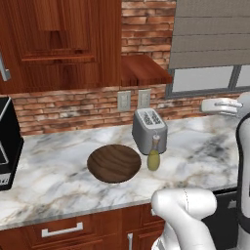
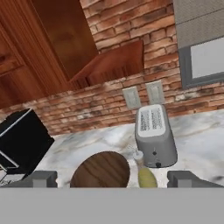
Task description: Retrieve the bottle and the shaker from the cabinet and place them next to the mixing bowl on the counter. Then add garlic from the fridge to the mixing bowl.
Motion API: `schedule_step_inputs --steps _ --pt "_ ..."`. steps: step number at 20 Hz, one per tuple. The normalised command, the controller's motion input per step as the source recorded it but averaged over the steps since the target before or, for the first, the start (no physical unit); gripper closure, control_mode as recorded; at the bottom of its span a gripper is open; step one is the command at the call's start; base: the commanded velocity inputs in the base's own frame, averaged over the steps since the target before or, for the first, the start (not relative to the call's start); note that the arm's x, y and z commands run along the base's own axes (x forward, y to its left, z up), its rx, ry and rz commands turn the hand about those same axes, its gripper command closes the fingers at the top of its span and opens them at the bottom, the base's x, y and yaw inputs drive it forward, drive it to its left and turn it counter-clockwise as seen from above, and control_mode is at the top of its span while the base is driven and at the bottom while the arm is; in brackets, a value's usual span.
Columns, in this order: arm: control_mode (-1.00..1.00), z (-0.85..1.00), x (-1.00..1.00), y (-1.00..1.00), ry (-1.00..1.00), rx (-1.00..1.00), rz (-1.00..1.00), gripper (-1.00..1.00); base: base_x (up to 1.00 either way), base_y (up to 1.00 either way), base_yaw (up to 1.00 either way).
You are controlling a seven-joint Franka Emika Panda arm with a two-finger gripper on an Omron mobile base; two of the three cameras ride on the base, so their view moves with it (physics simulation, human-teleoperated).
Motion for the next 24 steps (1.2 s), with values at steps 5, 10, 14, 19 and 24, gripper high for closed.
schedule_step_inputs --steps 5,10,14,19,24 --pt "-1.0 0.26 -0.61 0.03 0.07 -0.09 -0.2 -1.0 0.0 0.0 0.0" --pt "-1.0 0.36 -0.61 0.32 0.09 -0.14 0.0 -1.0 0.0 0.0 0.0" --pt "-1.0 0.43 -0.71 0.42 0.11 -0.14 0.0 -1.0 0.0 0.0 0.0" --pt "-1.0 0.08 -0.5 0.29 0.13 -0.06 0.0 -1.0 0.0 0.0 0.0" --pt "-1.0 0.0 -0.44 0.16 0.13 0.0 0.0 -1.0 0.0 0.0 0.0"
